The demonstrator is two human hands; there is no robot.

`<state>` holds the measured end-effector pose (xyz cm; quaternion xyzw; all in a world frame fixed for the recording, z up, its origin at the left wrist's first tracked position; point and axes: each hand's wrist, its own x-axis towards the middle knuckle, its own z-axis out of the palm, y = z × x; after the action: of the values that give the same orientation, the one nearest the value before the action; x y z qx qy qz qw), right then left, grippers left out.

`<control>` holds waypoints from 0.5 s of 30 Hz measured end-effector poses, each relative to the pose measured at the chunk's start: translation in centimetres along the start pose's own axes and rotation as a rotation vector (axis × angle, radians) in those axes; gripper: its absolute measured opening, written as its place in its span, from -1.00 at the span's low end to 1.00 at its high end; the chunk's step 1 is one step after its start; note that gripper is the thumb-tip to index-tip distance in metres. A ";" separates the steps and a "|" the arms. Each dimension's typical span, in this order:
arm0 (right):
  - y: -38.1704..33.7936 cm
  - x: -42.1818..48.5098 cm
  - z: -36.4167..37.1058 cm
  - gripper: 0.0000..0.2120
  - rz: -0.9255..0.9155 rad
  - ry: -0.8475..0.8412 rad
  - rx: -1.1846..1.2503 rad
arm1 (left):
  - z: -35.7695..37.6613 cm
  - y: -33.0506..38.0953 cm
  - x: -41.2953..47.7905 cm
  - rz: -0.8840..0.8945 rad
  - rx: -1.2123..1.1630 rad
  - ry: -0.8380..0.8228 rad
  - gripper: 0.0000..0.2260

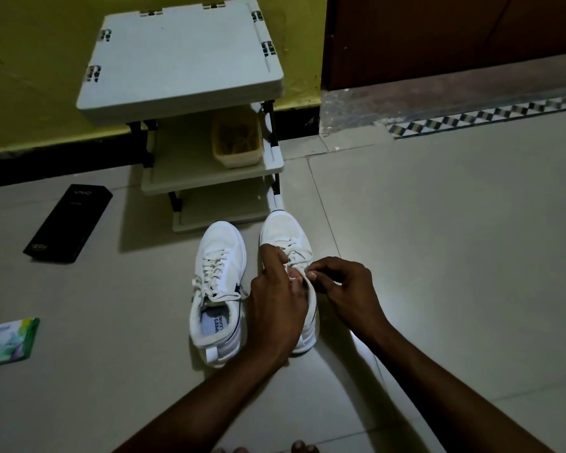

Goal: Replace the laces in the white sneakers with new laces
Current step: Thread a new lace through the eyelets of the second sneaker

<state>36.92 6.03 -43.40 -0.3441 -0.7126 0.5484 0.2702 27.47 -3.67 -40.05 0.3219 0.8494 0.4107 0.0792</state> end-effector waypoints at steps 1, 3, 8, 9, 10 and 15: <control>0.0 0.1 0.0 -0.91 -0.013 -0.003 -0.018 | 0.1 -0.2 0.0 -0.013 -0.013 0.003 -0.68; 0.1 0.4 0.0 -0.88 -0.059 -0.026 -0.084 | 0.2 -0.6 0.1 -0.041 -0.055 -0.010 -0.67; 0.3 0.8 -0.2 -0.87 -0.136 -0.053 -0.162 | 0.3 -1.2 0.2 -0.064 -0.105 -0.027 -0.66; 0.3 0.9 -0.3 -0.91 -0.187 -0.071 -0.204 | 0.3 -1.2 0.2 -0.062 -0.110 -0.022 -0.66; 0.3 0.9 -0.3 -0.96 -0.247 -0.100 -0.260 | 0.3 -1.2 0.1 -0.058 -0.112 -0.017 -0.66; -0.2 1.4 -1.0 -0.89 -0.388 -0.224 -0.475 | 0.3 -0.9 -0.1 -0.048 -0.092 -0.003 -0.66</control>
<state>36.78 7.68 -42.97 -0.1928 -0.8983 0.3394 0.2017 27.21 -3.90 -40.90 0.2980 0.8370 0.4469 0.1048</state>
